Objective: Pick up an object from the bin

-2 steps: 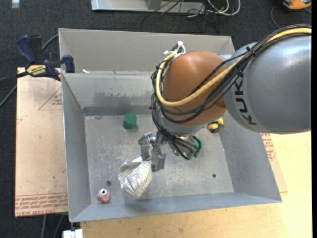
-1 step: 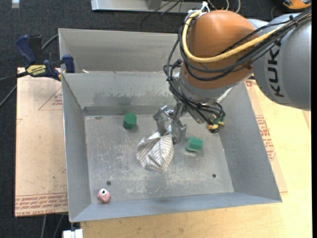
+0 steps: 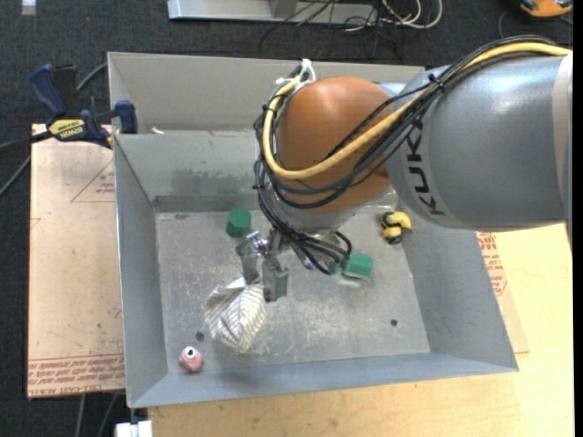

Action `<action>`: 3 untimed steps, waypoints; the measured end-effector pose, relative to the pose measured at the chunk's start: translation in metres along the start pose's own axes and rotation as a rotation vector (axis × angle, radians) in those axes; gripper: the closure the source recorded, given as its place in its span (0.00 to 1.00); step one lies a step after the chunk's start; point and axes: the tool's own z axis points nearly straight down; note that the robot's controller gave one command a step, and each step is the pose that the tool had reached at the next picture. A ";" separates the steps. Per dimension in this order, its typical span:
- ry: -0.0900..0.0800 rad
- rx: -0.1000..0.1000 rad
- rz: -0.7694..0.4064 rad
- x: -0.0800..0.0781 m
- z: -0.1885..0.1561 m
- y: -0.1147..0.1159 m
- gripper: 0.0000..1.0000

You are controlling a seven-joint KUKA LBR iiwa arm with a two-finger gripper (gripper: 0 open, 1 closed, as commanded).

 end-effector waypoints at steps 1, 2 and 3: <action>-0.003 -0.001 -0.004 0.002 0.000 -0.002 1.00; -0.009 0.004 -0.358 -0.012 0.045 -0.008 1.00; -0.005 -0.001 -0.303 -0.007 0.055 0.024 1.00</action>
Offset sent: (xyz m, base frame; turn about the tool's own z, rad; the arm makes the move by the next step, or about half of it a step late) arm 0.0412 0.0310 -0.0962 -0.1859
